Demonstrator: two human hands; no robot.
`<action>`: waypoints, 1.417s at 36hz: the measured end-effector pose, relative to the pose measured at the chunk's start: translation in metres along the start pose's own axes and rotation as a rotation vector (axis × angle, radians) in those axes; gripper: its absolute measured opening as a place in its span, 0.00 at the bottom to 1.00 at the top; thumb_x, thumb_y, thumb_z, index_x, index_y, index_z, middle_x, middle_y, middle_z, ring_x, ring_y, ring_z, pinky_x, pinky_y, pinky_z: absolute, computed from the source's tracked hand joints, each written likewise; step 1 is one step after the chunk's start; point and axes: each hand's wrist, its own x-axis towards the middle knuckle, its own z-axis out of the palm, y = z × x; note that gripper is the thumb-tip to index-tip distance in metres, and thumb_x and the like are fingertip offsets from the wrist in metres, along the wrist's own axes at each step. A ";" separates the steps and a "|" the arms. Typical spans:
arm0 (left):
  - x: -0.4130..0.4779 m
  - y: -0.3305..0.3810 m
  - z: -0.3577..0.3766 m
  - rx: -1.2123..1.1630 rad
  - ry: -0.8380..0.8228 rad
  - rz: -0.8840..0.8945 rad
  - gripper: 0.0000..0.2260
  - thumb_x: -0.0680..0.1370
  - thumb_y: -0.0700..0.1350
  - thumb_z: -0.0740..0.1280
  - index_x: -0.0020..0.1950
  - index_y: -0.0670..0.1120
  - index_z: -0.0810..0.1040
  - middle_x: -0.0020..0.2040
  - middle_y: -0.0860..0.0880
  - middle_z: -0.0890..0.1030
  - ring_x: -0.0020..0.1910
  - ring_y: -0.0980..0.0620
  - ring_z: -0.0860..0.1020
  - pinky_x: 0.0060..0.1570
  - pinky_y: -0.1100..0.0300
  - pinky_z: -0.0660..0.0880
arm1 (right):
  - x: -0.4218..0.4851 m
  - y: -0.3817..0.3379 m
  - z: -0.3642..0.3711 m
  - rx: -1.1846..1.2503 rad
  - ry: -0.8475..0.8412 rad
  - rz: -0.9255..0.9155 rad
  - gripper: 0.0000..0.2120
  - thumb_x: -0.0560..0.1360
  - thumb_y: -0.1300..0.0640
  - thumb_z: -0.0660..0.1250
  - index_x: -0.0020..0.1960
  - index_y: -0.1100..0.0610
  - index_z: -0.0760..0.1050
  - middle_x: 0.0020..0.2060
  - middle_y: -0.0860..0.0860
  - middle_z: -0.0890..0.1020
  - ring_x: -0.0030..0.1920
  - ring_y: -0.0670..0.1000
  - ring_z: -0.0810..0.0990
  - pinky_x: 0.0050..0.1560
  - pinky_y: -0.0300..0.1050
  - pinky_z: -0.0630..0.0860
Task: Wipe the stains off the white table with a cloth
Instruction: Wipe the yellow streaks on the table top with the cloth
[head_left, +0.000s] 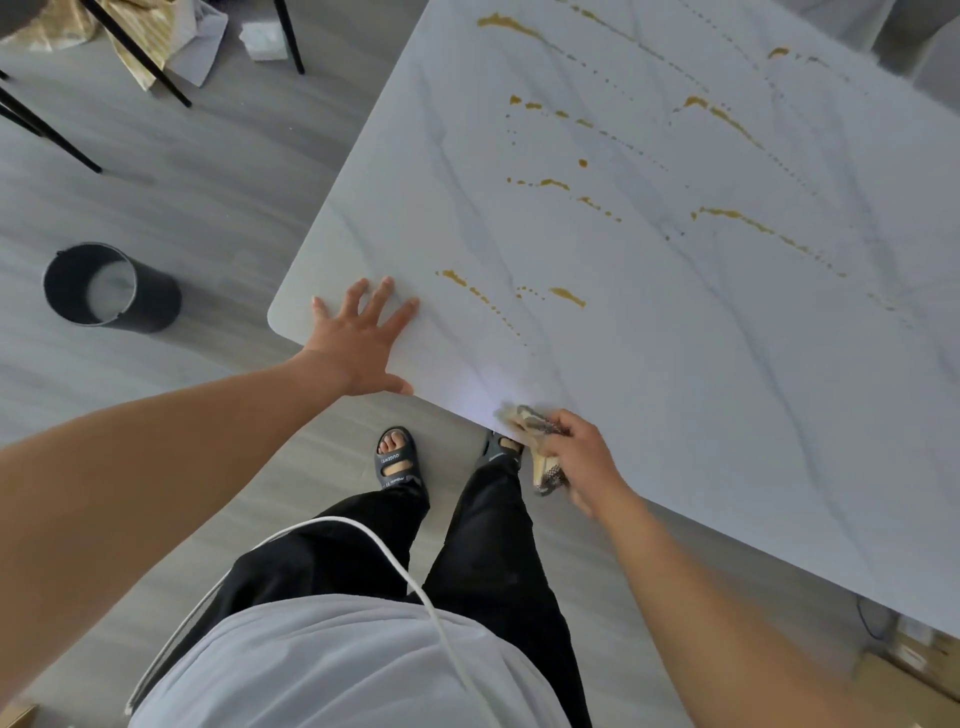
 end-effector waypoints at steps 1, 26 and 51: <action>-0.001 -0.001 -0.002 -0.006 0.008 0.004 0.55 0.69 0.79 0.62 0.81 0.60 0.31 0.82 0.48 0.33 0.81 0.40 0.38 0.73 0.28 0.56 | -0.004 -0.008 -0.001 0.298 0.008 0.076 0.20 0.72 0.75 0.58 0.54 0.57 0.80 0.51 0.58 0.81 0.40 0.51 0.80 0.36 0.42 0.77; 0.012 -0.014 -0.028 -0.002 -0.082 -0.097 0.65 0.65 0.73 0.74 0.81 0.52 0.29 0.82 0.44 0.32 0.81 0.37 0.35 0.79 0.37 0.50 | 0.166 -0.184 -0.119 -0.702 0.261 -0.509 0.20 0.71 0.60 0.60 0.59 0.46 0.79 0.50 0.50 0.74 0.43 0.58 0.81 0.41 0.47 0.79; 0.016 -0.013 -0.033 -0.016 -0.130 -0.132 0.67 0.65 0.74 0.73 0.72 0.55 0.18 0.80 0.46 0.28 0.80 0.38 0.32 0.80 0.37 0.46 | 0.165 -0.114 -0.064 -0.968 0.333 -0.719 0.19 0.69 0.61 0.60 0.58 0.55 0.78 0.53 0.55 0.77 0.54 0.60 0.76 0.40 0.53 0.78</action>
